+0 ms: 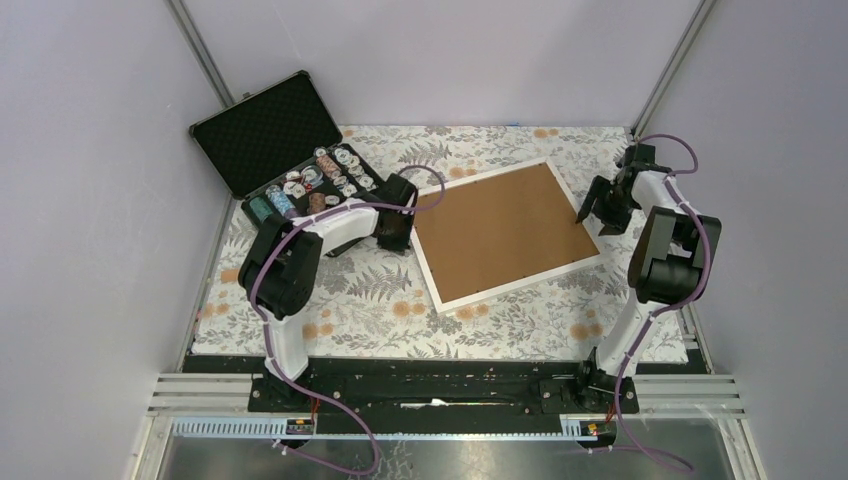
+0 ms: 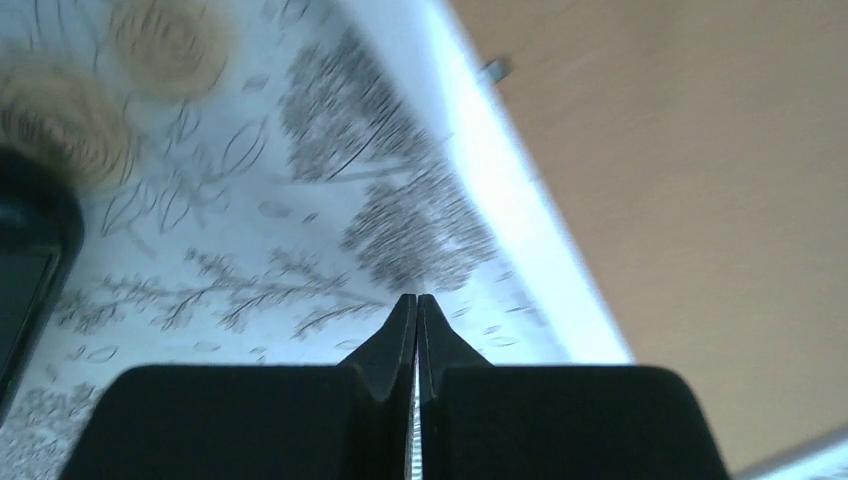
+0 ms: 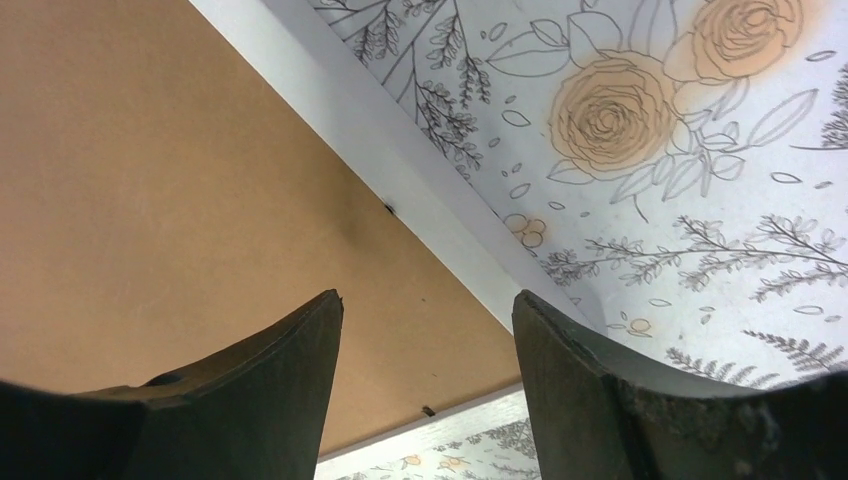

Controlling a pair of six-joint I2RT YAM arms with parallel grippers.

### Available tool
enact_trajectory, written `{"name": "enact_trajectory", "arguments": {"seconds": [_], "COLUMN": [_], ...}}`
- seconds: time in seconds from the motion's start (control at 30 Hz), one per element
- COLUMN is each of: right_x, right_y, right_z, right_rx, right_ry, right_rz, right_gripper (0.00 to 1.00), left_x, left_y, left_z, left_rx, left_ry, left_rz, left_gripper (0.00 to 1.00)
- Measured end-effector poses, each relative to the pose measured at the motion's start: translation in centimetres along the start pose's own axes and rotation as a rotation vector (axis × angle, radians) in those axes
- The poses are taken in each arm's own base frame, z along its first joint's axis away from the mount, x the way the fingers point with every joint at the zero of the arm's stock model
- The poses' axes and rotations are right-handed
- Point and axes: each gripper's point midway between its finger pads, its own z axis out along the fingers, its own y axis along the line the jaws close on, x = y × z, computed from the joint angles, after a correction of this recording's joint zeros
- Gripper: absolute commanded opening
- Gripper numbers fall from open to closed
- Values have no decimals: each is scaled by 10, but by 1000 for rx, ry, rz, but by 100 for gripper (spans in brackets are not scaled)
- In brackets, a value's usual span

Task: Put the photo into the frame

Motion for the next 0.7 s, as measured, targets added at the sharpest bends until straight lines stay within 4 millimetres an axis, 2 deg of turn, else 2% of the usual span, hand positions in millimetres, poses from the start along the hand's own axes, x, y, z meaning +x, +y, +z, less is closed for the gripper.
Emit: {"name": "enact_trajectory", "arguments": {"seconds": [0.07, 0.13, 0.17, 0.23, 0.3, 0.4, 0.5, 0.57, 0.7], "right_x": [2, 3, 3, 3, 1, 1, 0, 3, 5], "right_y": [-3, -7, -9, -13, -16, -19, -22, -25, -26], "right_z": [-2, -6, -8, -11, -12, -12, -7, -1, 10], "right_rx": [15, 37, 50, 73, 86, 88, 89, 88, 64], "right_ry": [4, 2, -4, -14, -23, -21, -13, 6, 24], "right_rz": [-9, -16, -20, -28, -34, -30, -23, -11, 15], "right_gripper": [70, 70, 70, 74, 77, 78, 78, 78, 77], "left_x": [17, 23, 27, 33, 32, 21, 4, -2, -2], "left_y": [15, 26, 32, 37, 33, 15, -11, -26, -36], "left_z": [4, -1, -5, -13, -23, -39, -48, -46, -19], "left_rx": [-50, -85, -104, -117, -89, -4, 115, 179, 207], "left_ry": [38, 37, 36, 45, 41, 2, -42, -49, 4], "left_rz": [17, 29, 37, 40, 26, -19, -100, -167, -278], "left_gripper": [0, 0, 4, 25, 50, 71, 76, 76, 67]}}
